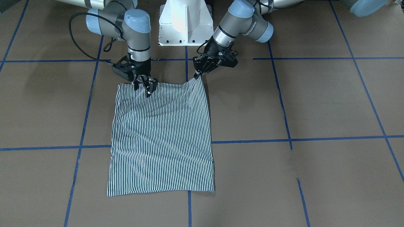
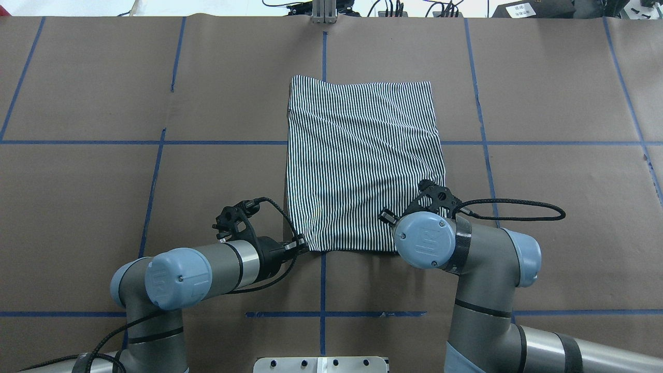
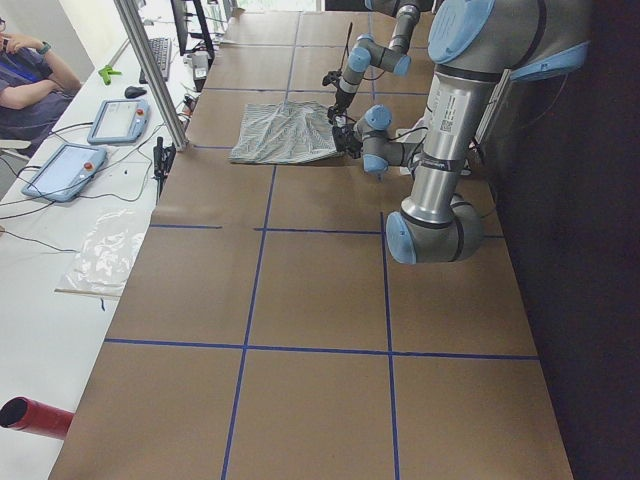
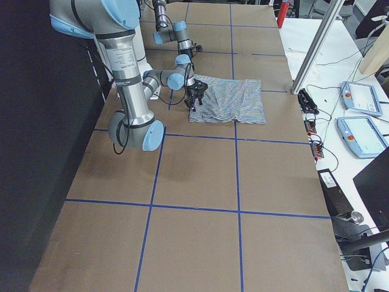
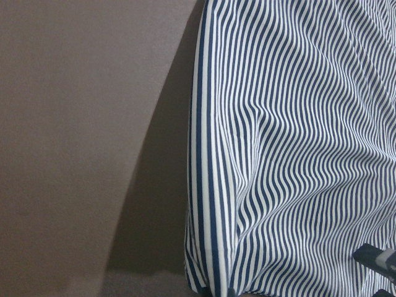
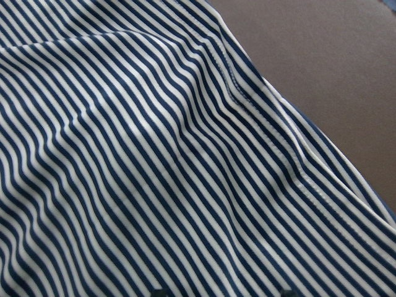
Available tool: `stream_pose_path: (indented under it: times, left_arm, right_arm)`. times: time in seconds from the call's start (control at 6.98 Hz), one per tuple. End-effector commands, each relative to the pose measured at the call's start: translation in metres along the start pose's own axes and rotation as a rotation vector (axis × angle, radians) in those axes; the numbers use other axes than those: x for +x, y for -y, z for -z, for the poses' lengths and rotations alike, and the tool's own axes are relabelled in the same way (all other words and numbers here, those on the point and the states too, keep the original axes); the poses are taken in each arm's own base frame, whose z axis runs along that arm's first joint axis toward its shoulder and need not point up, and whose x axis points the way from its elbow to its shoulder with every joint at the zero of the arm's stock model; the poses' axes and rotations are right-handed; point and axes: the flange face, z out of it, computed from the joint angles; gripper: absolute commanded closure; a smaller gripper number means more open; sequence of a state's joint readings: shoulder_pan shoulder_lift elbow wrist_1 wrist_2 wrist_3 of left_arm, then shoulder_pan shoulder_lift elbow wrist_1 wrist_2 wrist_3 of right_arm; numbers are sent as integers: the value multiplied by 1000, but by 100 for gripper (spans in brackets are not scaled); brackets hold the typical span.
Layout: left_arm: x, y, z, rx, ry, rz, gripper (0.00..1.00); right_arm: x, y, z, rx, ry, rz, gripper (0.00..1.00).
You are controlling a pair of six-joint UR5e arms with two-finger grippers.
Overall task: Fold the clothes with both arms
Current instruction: 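Grasp the shirt's near edge with both grippers at its two near corners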
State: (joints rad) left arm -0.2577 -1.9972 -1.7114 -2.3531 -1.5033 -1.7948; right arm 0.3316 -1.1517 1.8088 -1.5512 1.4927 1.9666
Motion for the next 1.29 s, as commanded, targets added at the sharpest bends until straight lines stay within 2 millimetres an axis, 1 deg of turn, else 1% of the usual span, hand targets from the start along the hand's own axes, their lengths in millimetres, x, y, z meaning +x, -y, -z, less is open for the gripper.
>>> stream_pose_path:
  times: [0.0, 0.14, 0.29, 0.43, 0.57, 0.72, 1.15]
  left_arm:
    - [1, 0, 1, 0, -2, 0, 100]
    - [3, 0, 3, -2, -8, 1, 100]
    - [3, 0, 3, -2, -8, 1, 100]
    - [3, 0, 3, -2, -8, 1, 100]
    - [4, -1, 4, -2, -10, 1, 100]
    - [4, 0, 4, -1, -10, 1, 100]
    - [4, -1, 4, -2, -10, 1, 100]
  right_arm:
    - [0, -1, -2, 0, -3, 2, 31]
    - [-2, -3, -1, -1, -2, 3, 31]
    - [-2, -3, -1, -1, -2, 1, 35]
    - [-3, -3, -2, -1, -4, -11, 53]
    - [-8, -5, 1, -4, 5, -13, 83]
    - [-10, -5, 4, -6, 11, -15, 100]
    - [-13, -2, 10, -7, 23, -27, 100]
